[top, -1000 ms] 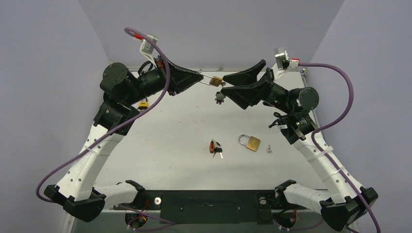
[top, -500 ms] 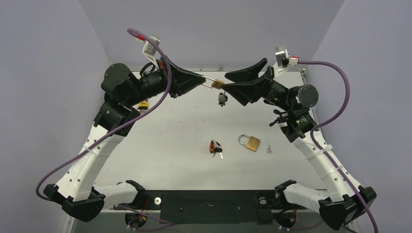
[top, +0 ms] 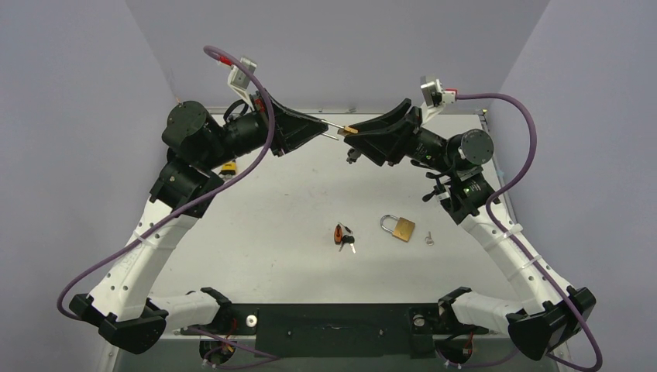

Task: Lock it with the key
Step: Lock the lock.

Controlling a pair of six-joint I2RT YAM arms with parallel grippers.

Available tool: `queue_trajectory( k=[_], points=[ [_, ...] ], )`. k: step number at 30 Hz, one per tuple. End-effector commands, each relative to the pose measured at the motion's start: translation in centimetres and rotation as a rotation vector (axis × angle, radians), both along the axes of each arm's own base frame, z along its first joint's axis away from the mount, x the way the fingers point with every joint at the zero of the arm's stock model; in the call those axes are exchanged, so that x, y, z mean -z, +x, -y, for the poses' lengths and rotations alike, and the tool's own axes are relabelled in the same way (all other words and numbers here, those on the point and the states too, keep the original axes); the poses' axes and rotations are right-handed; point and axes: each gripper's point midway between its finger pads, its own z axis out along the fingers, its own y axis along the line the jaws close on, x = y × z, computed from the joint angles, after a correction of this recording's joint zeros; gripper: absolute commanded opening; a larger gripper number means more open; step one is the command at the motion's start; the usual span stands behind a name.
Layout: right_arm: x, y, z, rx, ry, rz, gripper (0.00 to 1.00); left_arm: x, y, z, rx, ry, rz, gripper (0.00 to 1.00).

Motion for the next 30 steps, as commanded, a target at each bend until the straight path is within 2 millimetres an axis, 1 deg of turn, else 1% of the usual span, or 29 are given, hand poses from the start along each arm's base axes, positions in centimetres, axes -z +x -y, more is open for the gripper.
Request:
queue_trajectory(
  k=[1,7,10,13,14,16,19,22,26,30],
  points=[
    [-2.2,-1.2,0.1,-0.014,0.027,0.09,0.31,-3.3,-1.1,-0.8,-0.01,-0.057,0.089,0.0],
    [-2.2,-1.6,0.1,-0.023,0.027,0.088,0.21,-3.0,-0.9,-0.7,-0.014,-0.052,0.085,0.0],
    [-2.2,-1.7,0.0,-0.029,0.026,0.081,0.11,-2.8,-0.8,-0.6,-0.016,-0.047,0.083,0.0],
    [-2.2,-2.1,0.0,-0.041,0.03,0.08,0.05,-2.4,-0.6,-0.6,-0.022,-0.032,0.086,0.0],
    [-2.3,-2.2,0.0,-0.046,0.033,0.077,0.0,-2.2,-0.6,-0.6,-0.024,-0.027,0.085,0.0],
    [-2.5,-2.6,0.0,-0.06,0.044,0.067,0.0,-1.9,-0.5,-0.6,-0.029,-0.011,0.1,0.0],
    [-2.9,-3.7,-0.2,-0.126,0.049,0.05,0.0,-1.3,-0.5,-0.8,-0.04,0.021,0.118,0.0],
    [-2.7,-4.5,-0.4,-0.185,0.042,0.014,0.0,-0.8,-0.6,-0.9,-0.046,0.051,0.148,0.0],
    [-2.6,-5.1,-0.4,-0.2,0.041,-0.001,0.0,-0.5,-0.8,-0.8,-0.039,0.063,0.167,0.0],
    [-2.5,-4.9,-0.5,-0.181,0.034,-0.012,0.0,-0.4,-0.9,-0.7,-0.032,0.064,0.17,0.0]
  ],
)
